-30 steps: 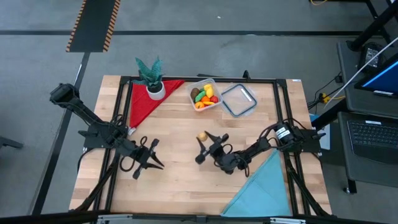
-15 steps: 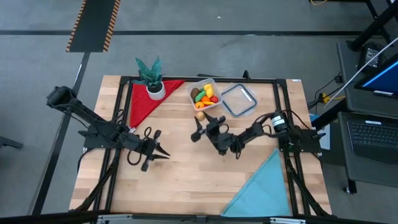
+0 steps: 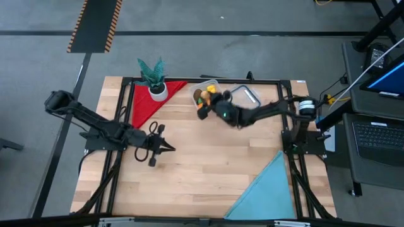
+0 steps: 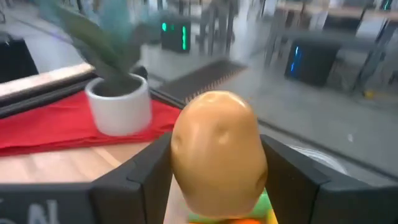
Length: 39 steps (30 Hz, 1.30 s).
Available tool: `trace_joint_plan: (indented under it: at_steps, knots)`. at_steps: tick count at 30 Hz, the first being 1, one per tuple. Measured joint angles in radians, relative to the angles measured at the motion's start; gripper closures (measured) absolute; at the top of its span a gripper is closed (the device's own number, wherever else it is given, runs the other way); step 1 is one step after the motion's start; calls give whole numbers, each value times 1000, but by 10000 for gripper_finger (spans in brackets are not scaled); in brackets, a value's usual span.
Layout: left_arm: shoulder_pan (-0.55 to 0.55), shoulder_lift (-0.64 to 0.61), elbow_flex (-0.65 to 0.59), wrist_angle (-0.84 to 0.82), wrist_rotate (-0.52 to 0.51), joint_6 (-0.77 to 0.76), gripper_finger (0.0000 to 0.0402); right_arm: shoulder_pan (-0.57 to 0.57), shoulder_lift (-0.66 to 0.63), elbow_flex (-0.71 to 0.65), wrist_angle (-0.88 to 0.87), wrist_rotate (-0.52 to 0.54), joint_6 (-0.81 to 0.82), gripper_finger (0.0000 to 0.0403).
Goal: Pick and placing Produce into tupperware
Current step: Put the brown potato into the transparent container
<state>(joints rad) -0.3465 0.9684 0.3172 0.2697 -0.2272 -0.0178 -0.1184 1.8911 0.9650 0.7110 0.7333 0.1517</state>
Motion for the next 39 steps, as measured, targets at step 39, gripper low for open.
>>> trace_joint_plan:
  at_steps: [39]
  knots:
    - [113, 0, 0, -1, 12, 29, 400, -241, -173, 196, -775, -442, -3, 193]
